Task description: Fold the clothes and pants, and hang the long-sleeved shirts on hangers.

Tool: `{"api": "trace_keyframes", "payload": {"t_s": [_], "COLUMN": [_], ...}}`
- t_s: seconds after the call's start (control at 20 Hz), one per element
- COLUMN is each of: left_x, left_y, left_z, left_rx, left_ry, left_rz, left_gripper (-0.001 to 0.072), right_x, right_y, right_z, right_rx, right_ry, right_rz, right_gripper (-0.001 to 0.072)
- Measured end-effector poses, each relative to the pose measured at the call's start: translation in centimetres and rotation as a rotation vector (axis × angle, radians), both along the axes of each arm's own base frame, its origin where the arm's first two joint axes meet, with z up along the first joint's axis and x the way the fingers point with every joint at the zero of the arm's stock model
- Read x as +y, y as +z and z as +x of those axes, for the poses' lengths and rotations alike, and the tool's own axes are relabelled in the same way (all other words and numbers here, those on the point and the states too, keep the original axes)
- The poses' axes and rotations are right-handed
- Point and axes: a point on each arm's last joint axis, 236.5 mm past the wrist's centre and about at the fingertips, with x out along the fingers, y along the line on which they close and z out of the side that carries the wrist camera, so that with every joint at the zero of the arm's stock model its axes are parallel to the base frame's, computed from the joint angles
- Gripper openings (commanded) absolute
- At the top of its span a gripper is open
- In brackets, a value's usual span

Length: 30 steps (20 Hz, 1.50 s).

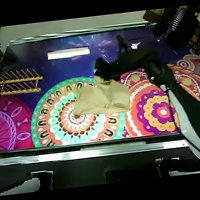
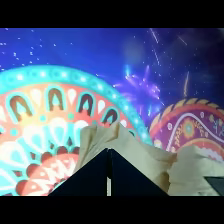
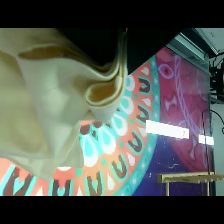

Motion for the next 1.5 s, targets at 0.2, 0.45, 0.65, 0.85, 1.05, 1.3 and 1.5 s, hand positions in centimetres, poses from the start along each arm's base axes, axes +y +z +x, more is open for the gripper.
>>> {"api": "trace_keyframes", "payload": {"t_s": [0.2, 0.45, 0.65, 0.85, 1.05, 1.3, 1.5], "left_x": [3.1, 4.5, 4.9, 5.0, 5.0, 4.9, 4.6], "left_y": [0.5, 0.2, 0.0, -0.2, -0.2, -0.2, -0.2], "left_z": [-1.0, -1.3, -1.3, -1.3, -1.3, -1.3, -1.3], "left_rx": [0.003, 0.015, 0.022, 0.026, 0.027, 0.027, 0.027], "left_ry": [0.063, 0.093, 0.099, 0.102, 0.102, 0.099, 0.091], "left_rz": [0.027, 0.057, 0.063, 0.066, 0.066, 0.066, 0.066], "left_gripper": [0.0014, 0.0014, 0.0014, 0.0014, 0.0014, 0.0014, 0.0014], "right_x": [3.8, 5.8, 6.2, 6.5, 7.1, 2.4, -9.0], "right_y": [-3.9, -7.3, -9.1, -9.7, -7.7, -0.2, 2.2], "right_z": [-1.0, -1.3, -0.9, -0.7, -1.1, 0.4, 3.0], "right_rx": [0.061, 0.106, 0.131, 0.149, 0.152, 0.025, -0.042], "right_ry": [0.032, 0.032, 0.009, -0.006, -0.001, -0.011, -0.079], "right_rz": [-0.009, -0.022, -0.025, -0.014, 0.042, 0.088, 0.0], "right_gripper": [0.0038, 0.0044, 0.0221, 0.0498, 0.0502, 0.0557, 0.0556]}}
